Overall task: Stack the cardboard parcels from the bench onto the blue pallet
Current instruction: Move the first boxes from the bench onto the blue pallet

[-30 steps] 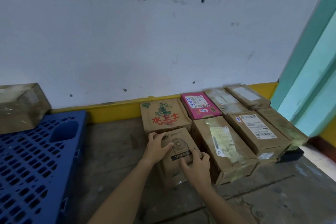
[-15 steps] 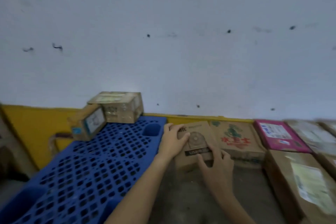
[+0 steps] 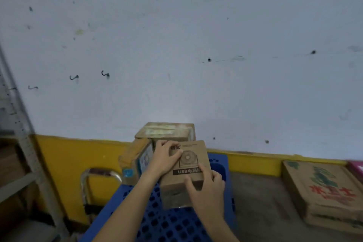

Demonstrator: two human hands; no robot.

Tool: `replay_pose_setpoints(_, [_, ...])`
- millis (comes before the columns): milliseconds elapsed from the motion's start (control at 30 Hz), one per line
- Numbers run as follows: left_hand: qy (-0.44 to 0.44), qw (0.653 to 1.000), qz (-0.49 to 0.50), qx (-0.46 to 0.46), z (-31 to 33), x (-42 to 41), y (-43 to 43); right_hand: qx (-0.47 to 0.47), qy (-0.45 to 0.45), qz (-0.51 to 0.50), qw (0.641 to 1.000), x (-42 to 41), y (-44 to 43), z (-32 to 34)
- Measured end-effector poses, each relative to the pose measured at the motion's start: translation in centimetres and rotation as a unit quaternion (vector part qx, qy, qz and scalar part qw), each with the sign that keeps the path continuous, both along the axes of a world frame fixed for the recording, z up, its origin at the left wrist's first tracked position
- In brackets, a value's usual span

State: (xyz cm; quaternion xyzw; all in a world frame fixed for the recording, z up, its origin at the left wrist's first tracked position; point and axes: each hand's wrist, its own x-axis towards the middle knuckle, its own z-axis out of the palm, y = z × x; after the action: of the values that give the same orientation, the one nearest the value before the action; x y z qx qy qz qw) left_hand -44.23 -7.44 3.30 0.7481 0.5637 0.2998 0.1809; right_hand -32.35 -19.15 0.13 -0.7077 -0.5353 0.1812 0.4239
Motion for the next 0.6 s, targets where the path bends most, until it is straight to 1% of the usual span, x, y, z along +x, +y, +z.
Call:
replay_pose_setpoints(200, [0.045,0.998,-0.036,-0.031,-2.1,-3.6,7.9,-0.074,0.018,-0.033,0.997,-5.3,6.5,-1.1])
replay_pose_setpoints(300, [0.105,0.993,-0.037,-0.051,-3.9,-4.0,9.5,-0.108,0.018,-0.056,0.992,-7.3,8.2,-1.8])
replay_pose_setpoints(333, [0.123,0.991,-0.032,-0.037,-4.3,-4.0,9.8,-0.11,0.009,-0.068,0.992,-7.8,8.6,-1.9])
replay_pose_setpoints(400, [0.176,0.984,-0.016,0.019,-4.5,-3.8,10.3,-0.109,-0.007,-0.084,0.99,-8.2,9.3,-2.1])
replay_pose_setpoints(500, [0.302,0.947,0.004,0.114,-3.9,-3.1,10.4,-0.11,-0.017,-0.092,0.99,-8.4,9.8,-2.5])
replay_pose_setpoints(567, [0.352,0.926,0.012,0.134,-3.4,-2.9,10.5,-0.11,-0.025,-0.098,0.989,-8.5,10.2,-2.6])
replay_pose_setpoints(600, [0.364,0.924,0.016,0.121,-3.2,-3.1,10.6,-0.112,-0.026,-0.096,0.989,-8.6,10.4,-2.7])
